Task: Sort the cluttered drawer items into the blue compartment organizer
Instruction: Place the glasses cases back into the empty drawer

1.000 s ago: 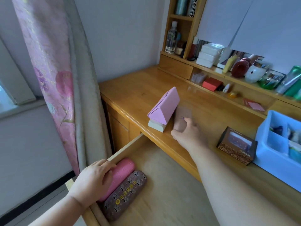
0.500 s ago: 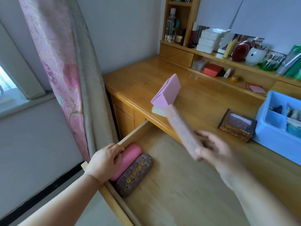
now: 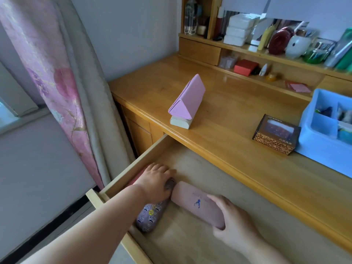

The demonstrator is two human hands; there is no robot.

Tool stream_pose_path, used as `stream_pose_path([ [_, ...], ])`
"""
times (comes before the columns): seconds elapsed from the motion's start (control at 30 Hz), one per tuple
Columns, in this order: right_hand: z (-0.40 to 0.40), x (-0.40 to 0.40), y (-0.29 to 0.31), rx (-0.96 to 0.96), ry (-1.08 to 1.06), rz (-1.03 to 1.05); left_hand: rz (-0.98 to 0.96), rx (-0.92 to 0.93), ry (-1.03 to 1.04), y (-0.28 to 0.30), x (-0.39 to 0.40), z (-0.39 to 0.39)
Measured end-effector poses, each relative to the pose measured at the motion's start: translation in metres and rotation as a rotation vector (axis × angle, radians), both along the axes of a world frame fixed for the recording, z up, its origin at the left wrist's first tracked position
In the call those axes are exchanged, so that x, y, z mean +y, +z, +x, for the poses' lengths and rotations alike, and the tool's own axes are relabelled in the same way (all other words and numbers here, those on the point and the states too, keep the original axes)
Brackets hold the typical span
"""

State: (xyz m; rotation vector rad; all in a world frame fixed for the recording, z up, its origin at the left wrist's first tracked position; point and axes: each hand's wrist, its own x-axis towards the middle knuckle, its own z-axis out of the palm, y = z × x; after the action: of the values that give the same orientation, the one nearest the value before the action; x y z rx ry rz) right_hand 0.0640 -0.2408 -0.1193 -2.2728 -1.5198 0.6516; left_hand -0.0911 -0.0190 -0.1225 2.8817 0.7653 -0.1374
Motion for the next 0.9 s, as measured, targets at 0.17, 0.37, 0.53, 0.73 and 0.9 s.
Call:
stream_pose_path([
  [0.17, 0.013, -0.009, -0.019, -0.026, -0.051, -0.004, 0.153, 0.142, -0.032, -0.009, -0.011, 0.012],
  [0.37, 0.025, -0.018, -0.021, -0.003, -0.209, 0.034, -0.038, 0.1, 0.037, -0.002, -0.04, 0.0],
  [0.53, 0.048, -0.033, -0.016, 0.373, -0.531, 0.113, -0.201, 0.104, 0.147, 0.01, -0.064, 0.007],
  [0.73, 0.059, -0.004, -0.003, 0.537, -0.411, 0.068, -0.251, 0.182, -0.131, 0.008, -0.13, 0.041],
  [0.9, 0.057, 0.031, -0.006, 0.756, -0.367, -0.019, -0.312, 0.145, -0.065, 0.017, -0.115, 0.034],
])
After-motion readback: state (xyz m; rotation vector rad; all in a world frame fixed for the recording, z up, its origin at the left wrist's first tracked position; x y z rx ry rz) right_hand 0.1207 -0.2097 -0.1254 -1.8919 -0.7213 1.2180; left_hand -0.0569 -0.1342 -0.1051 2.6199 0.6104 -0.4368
